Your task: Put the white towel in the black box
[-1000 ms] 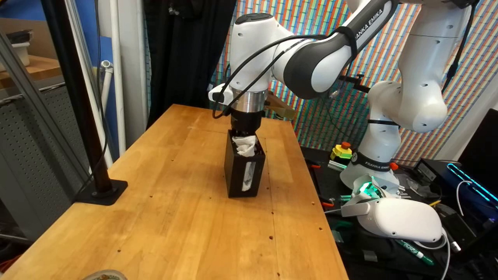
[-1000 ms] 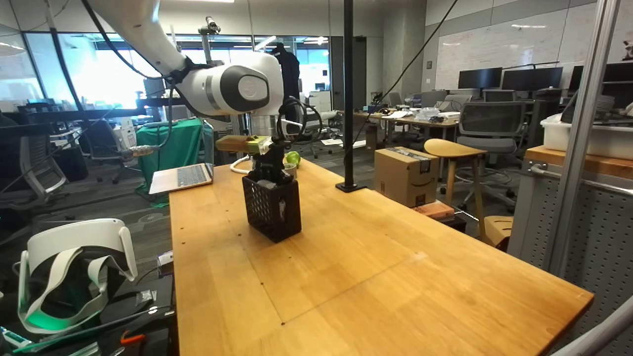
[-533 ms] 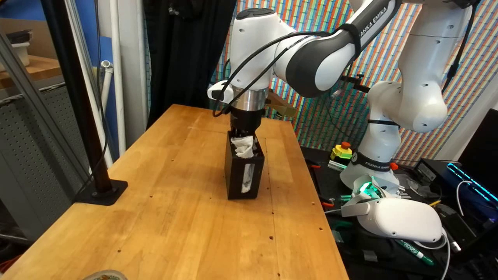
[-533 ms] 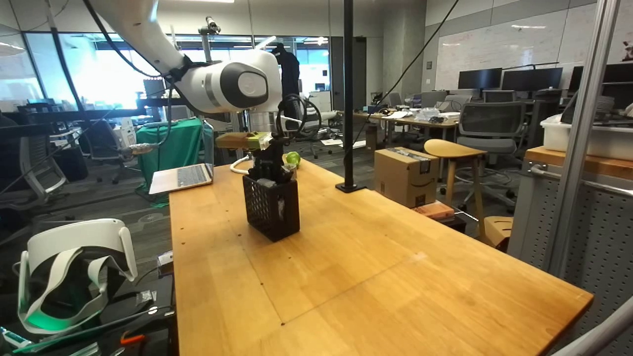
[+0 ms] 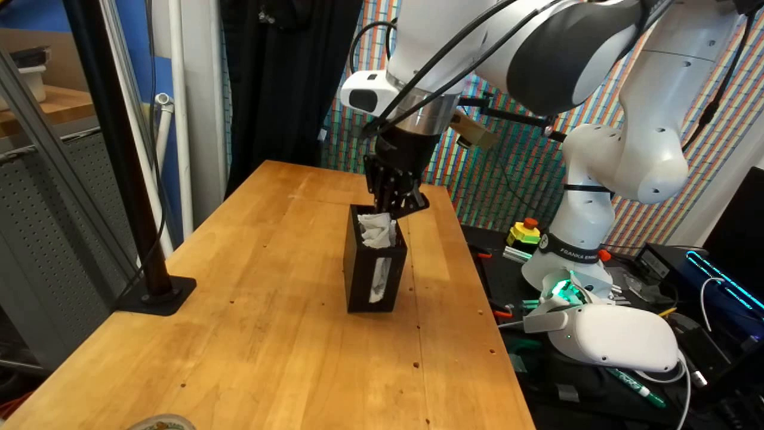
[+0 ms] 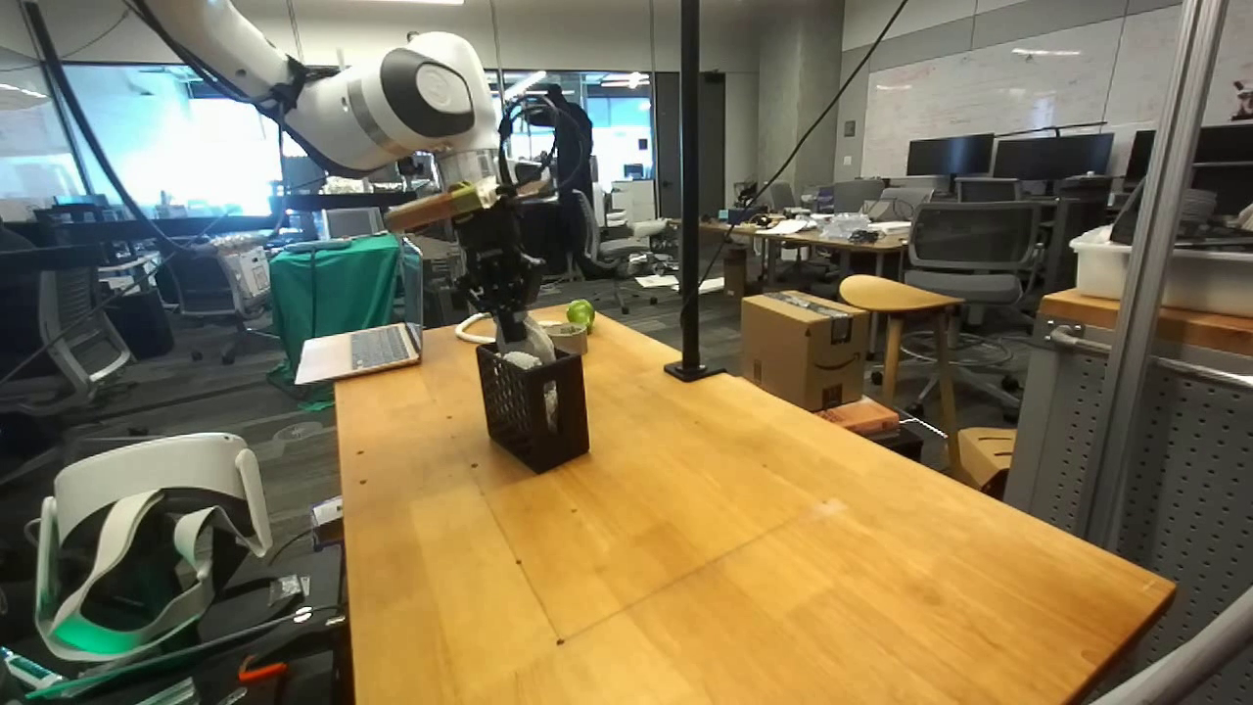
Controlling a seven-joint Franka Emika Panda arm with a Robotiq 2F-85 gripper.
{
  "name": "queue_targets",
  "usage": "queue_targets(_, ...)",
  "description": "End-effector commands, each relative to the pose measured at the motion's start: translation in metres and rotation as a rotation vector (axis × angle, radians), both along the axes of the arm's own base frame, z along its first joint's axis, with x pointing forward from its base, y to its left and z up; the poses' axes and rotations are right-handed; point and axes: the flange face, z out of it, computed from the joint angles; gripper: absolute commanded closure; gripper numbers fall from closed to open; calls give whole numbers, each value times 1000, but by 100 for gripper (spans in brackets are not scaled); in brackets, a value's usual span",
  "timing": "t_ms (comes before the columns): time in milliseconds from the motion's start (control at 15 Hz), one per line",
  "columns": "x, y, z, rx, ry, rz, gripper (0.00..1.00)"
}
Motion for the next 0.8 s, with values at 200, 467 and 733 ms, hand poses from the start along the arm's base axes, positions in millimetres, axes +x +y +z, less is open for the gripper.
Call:
queue_targets(200, -7, 30, 66, -24, -127, 94, 87)
queue_targets(467, 1, 45, 74, -9, -151, 130, 87)
queue_targets(733, 2, 47, 60, 31, -129, 127, 87)
